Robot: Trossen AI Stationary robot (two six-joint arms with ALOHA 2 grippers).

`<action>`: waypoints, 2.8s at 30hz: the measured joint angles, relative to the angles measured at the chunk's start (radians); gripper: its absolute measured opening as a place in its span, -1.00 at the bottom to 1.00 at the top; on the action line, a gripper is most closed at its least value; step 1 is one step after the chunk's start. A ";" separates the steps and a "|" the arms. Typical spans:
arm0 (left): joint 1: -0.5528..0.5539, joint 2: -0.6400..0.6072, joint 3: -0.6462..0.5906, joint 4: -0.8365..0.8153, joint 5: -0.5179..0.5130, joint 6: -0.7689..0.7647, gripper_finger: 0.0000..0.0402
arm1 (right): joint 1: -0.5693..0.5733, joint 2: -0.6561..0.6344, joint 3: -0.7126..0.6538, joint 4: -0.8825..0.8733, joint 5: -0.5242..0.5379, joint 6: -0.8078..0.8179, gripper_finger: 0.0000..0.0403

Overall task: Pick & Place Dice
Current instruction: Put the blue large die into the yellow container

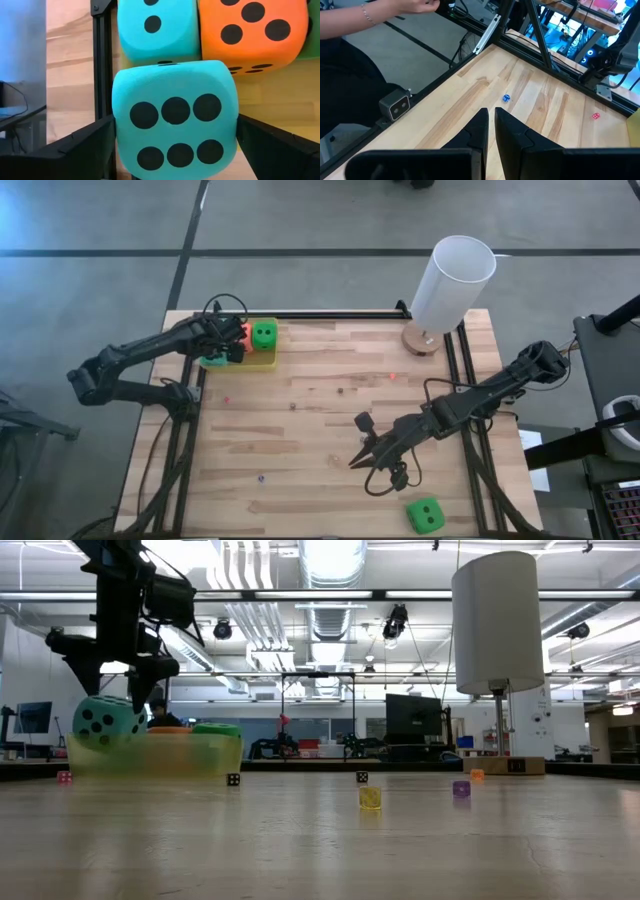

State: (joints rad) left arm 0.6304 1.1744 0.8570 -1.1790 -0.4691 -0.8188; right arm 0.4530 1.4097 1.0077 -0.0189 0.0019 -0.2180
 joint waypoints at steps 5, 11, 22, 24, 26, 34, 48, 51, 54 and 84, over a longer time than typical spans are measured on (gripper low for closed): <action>0.000 0.000 0.000 -0.001 0.001 -0.026 0.99 | 0.000 0.000 0.000 0.000 0.000 0.000 -0.86; 0.000 0.000 0.015 -0.012 0.004 -0.026 0.99 | 0.000 0.000 0.000 0.000 0.000 -0.001 -0.86; 0.000 -0.001 0.035 -0.037 -0.010 -0.026 0.99 | 0.000 0.000 0.000 0.000 0.000 0.001 -0.86; 0.000 -0.005 0.035 -0.038 -0.018 -0.026 0.99 | 0.000 0.000 0.000 0.000 0.000 -0.001 -0.86; 0.000 -0.012 0.035 -0.035 -0.018 -0.026 0.99 | 0.000 0.000 0.000 0.000 0.000 0.001 -0.86; 0.000 -0.062 0.035 -0.014 -0.005 -0.015 0.98 | 0.000 0.000 0.000 0.000 0.000 0.000 -0.86; 0.000 -0.066 -0.012 0.110 0.020 0.031 0.98 | 0.000 0.000 0.000 0.000 0.000 0.001 -0.86; 0.000 -0.066 -0.029 0.117 0.023 0.024 0.98 | 0.000 0.000 0.000 0.000 0.000 -0.001 -0.86; 0.000 -0.066 -0.050 0.119 0.025 0.013 0.98 | 0.000 0.000 0.000 0.000 0.000 0.001 -0.86; 0.000 -0.067 -0.140 0.211 0.052 0.033 0.98 | 0.000 0.000 0.000 0.000 0.000 -0.001 -0.86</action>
State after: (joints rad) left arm 0.6300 1.1076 0.7166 -0.9680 -0.4171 -0.7855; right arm 0.4530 1.4097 1.0078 -0.0193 0.0020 -0.2189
